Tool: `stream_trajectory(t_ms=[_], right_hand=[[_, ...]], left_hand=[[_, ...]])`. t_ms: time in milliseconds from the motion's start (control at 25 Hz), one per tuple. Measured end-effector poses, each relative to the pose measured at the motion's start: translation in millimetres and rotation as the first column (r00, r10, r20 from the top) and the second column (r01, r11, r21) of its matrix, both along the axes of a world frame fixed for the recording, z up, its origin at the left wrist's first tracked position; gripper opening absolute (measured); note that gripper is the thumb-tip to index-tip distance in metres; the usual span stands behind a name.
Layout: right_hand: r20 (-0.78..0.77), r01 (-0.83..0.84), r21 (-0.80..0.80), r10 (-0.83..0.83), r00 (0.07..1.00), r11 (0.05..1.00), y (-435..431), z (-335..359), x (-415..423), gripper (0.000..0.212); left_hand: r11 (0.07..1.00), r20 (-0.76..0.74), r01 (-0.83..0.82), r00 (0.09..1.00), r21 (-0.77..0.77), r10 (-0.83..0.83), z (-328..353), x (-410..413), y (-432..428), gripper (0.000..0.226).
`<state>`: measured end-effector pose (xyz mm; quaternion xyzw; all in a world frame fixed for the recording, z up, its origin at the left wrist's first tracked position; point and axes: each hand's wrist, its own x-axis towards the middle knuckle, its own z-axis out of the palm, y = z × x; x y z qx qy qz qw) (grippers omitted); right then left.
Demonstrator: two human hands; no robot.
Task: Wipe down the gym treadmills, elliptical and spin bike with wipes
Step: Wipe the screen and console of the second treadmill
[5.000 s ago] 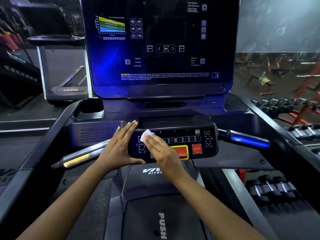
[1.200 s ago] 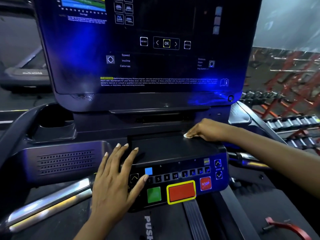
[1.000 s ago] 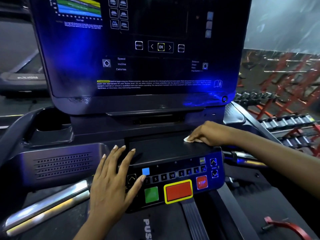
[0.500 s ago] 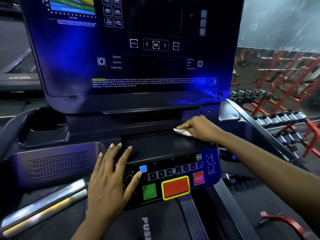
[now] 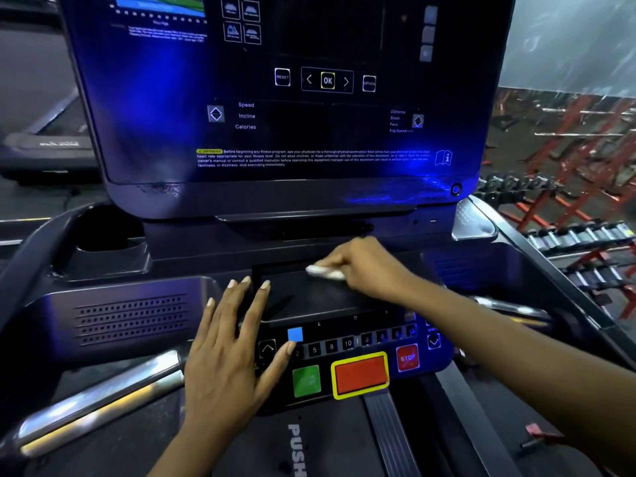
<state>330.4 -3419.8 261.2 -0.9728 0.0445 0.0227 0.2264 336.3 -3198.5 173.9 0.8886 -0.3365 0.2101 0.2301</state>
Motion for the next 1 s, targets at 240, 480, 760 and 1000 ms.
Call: stream_trajectory(t_ms=[240,480,760,1000], right_hand=[[-0.056,0.024,-0.233,-0.038,0.998,0.972,14,-22,29,0.040],[-0.010,-0.270,-0.074,0.270,0.963,0.960,52,-20,15,0.049],[0.026,-0.111,-0.085,0.114,0.993,0.990,10,-27,44,0.040],[0.021,-0.432,-0.100,0.436,0.900,0.896,37,-28,44,0.041]], left_hand=[[0.999,0.020,-0.016,1.000,-0.032,0.017,0,-2,-2,0.075],[0.999,0.007,-0.031,1.000,-0.023,0.031,0,-3,-4,0.074],[0.999,0.013,-0.036,0.999,-0.016,0.036,-2,-2,-3,0.074],[0.999,0.013,-0.034,0.999,-0.018,0.034,-2,-1,-4,0.072]])
